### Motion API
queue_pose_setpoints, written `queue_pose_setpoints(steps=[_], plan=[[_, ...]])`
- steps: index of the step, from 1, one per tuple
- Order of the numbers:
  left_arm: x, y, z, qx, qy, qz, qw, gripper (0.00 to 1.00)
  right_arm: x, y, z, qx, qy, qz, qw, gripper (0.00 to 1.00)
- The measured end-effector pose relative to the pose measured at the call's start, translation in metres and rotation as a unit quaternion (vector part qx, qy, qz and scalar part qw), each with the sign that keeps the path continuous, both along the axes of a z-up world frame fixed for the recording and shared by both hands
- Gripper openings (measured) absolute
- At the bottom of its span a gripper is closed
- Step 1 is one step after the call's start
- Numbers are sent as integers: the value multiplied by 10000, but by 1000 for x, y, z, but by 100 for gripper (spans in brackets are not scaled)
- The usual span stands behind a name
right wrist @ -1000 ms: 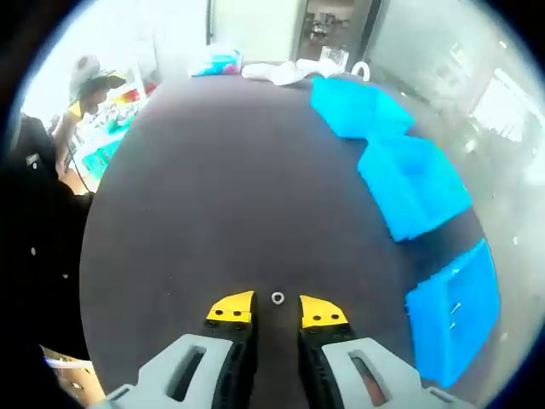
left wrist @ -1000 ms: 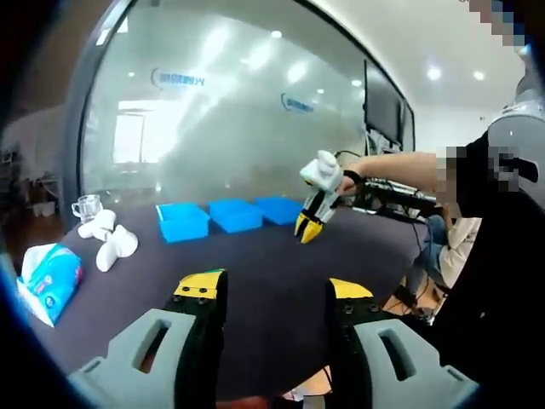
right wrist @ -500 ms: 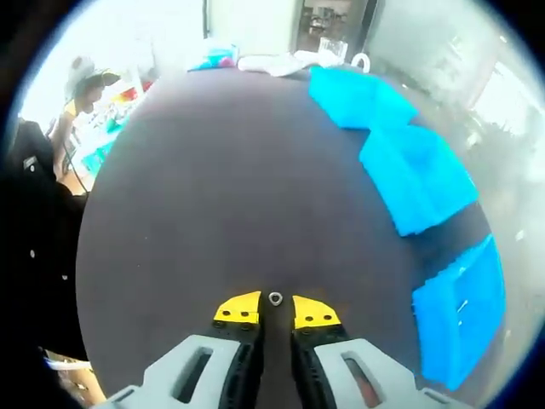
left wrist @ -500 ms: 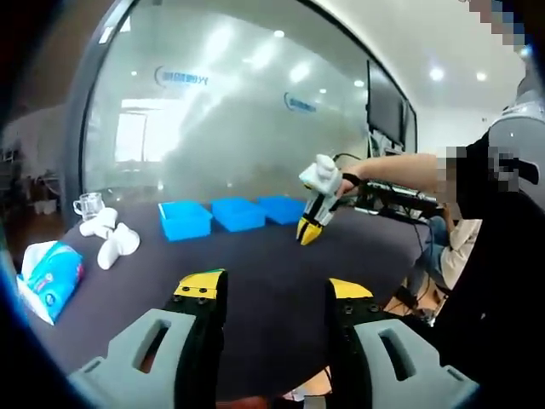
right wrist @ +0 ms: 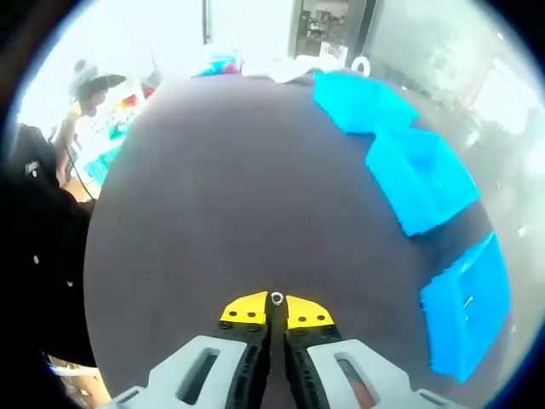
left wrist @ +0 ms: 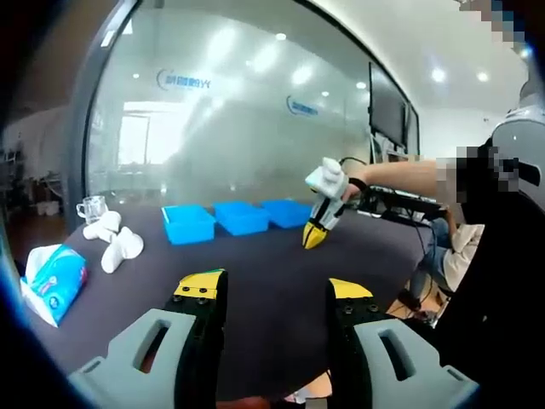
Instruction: Sort the screws, nuts, and washers into the corresponding bins
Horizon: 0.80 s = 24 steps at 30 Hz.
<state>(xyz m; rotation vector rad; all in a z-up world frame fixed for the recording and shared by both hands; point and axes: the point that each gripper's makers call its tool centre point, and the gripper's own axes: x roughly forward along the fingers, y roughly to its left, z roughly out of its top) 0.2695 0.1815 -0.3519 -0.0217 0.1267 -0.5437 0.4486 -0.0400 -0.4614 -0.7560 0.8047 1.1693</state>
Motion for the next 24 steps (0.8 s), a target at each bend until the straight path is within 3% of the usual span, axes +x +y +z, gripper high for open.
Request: queue_pose_setpoints(steps=[7,13,18,22,24], plan=[[4,2,11,-27,-116,70,9999,44,-18,8,23,876,-96,-224,9959,2],[4,-4,18,-10,-185,2,9998,44,-18,2,47,1534,-510,-591,9851,2],[4,-5,23,-2,-244,19,9997,44,-10,-2,83,2299,-1142,-1038,9609,2],[5,-4,26,-3,-287,65,9996,44,-7,-7,108,2859,-1664,-1475,9321,2],[6,-4,28,-20,-311,90,9995,44,-5,-11,120,3132,-1944,-1704,9138,2]])
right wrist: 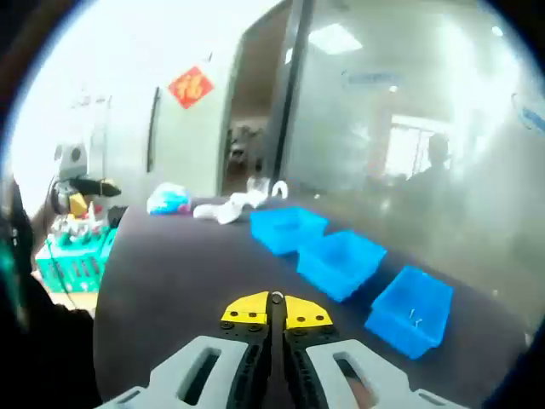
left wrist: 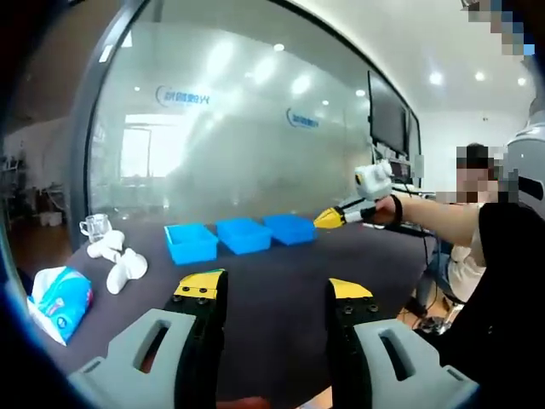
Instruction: Sort the screws, nuts, and washers into the corresponding bins
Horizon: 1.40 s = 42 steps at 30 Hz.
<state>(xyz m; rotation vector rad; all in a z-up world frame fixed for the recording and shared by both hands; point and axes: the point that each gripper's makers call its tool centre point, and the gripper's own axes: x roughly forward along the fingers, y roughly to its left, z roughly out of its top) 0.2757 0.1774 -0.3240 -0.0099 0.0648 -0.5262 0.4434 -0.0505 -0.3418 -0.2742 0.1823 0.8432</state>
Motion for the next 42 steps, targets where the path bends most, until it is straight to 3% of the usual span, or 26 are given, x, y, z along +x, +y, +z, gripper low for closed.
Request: queue_pose_setpoints(steps=[2,5,10,15,23,29,37,42], plan=[[1,0,1,-1,-12,23,10000,44,0,-4,7,187,-226,-266,9992,2],[2,0,2,-12,-21,39,10000,44,1,-7,21,769,-438,-664,9939,2],[3,1,5,-24,-35,73,10000,44,7,2,25,1028,-499,-860,9897,2],[5,6,7,-60,-59,153,9998,44,30,26,33,1091,-553,-873,9886,2],[10,15,12,-107,-87,283,9995,44,101,45,31,908,-582,-1196,9869,2],[10,19,14,-116,-95,352,9993,44,147,53,25,911,-222,-1471,9847,2],[9,24,14,-121,-84,414,9990,44,196,57,20,670,-147,-1759,9820,2],[9,26,14,-127,-81,426,9990,44,204,62,11,505,-68,-1761,9831,2]])
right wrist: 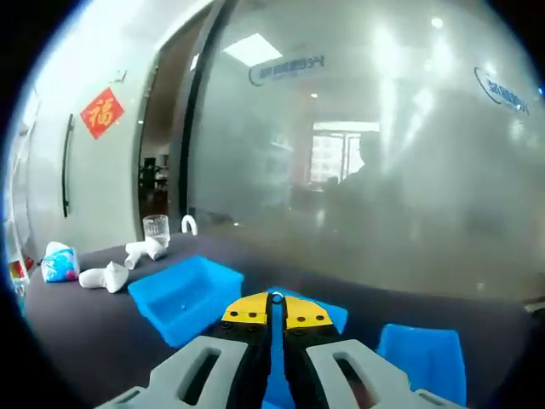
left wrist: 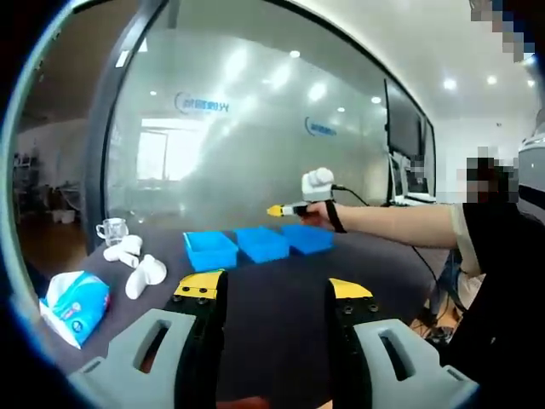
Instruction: Sort the screws, nuts, and washers into the corresponding bins
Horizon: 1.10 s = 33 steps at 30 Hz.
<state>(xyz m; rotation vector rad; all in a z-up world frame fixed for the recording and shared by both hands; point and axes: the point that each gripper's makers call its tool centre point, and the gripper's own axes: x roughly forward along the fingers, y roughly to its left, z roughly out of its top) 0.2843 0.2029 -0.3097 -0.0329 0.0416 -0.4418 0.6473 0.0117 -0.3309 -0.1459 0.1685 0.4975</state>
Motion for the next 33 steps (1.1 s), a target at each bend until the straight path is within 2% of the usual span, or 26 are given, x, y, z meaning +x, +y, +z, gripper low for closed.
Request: queue_pose_setpoints(steps=[3,5,7,9,14,20,24,29,33], plan=[[0,1,0,-9,3,12,10000,44,5,0,-7,-70,68,-25,9999,2],[0,2,0,-11,0,14,10000,44,4,1,-10,-186,29,5,9998,7],[-1,2,0,-11,-4,15,10000,44,1,1,-10,-195,36,11,9998,20],[-1,2,0,-15,-13,11,10000,44,-6,0,-9,-202,8,46,9998,27],[0,3,0,-28,-28,25,10000,44,-20,-3,-3,-95,-35,188,9998,27],[8,10,-2,-33,-22,101,9999,44,-71,-20,13,82,-238,418,9988,29],[13,18,-2,-61,-25,193,9998,44,-116,-35,26,178,-435,619,9970,33],[17,25,-1,-89,-49,315,9995,44,-180,-68,35,371,-647,727,9946,34],[14,30,-2,-21,-53,420,9991,44,-230,-97,31,385,-729,742,9938,38]])
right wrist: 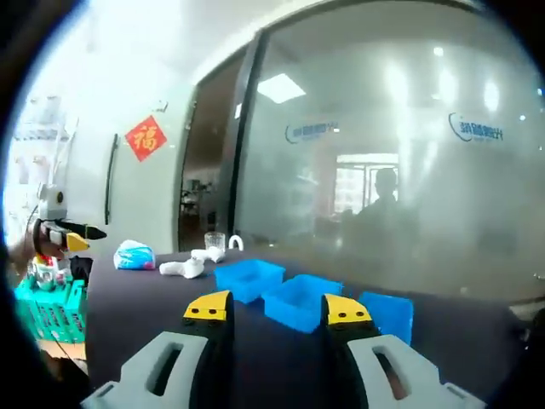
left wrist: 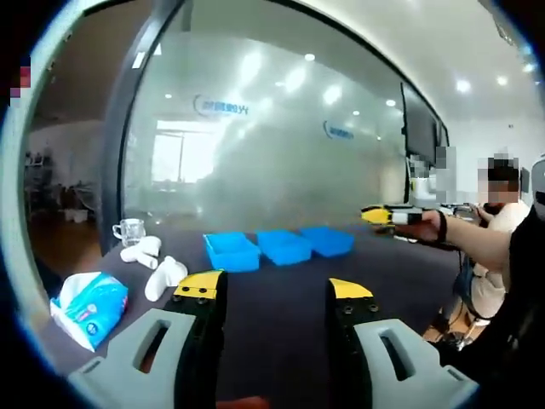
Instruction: Sort the screws, nuts, and washers into the corresponding bins
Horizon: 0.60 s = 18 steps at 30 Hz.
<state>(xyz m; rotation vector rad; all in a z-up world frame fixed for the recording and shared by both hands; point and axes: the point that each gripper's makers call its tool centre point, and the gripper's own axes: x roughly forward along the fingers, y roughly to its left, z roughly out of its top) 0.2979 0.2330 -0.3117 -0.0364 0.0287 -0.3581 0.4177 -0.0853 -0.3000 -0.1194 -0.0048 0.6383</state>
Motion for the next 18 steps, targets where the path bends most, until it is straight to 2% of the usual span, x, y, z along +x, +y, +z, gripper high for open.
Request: queue_pose_setpoints(steps=[3,5,10,18], plan=[[-5,4,-1,30,4,48,10000,45,-34,-24,1,-3,-127,-101,9999,38],[-8,7,-1,51,-16,94,9999,45,-46,-40,3,45,-236,-257,9994,39],[-11,11,1,74,-76,173,9998,45,-78,-87,1,152,-272,-642,9974,40],[-19,3,5,229,-157,85,9996,46,-105,-144,-10,313,-233,-1344,9902,41]])
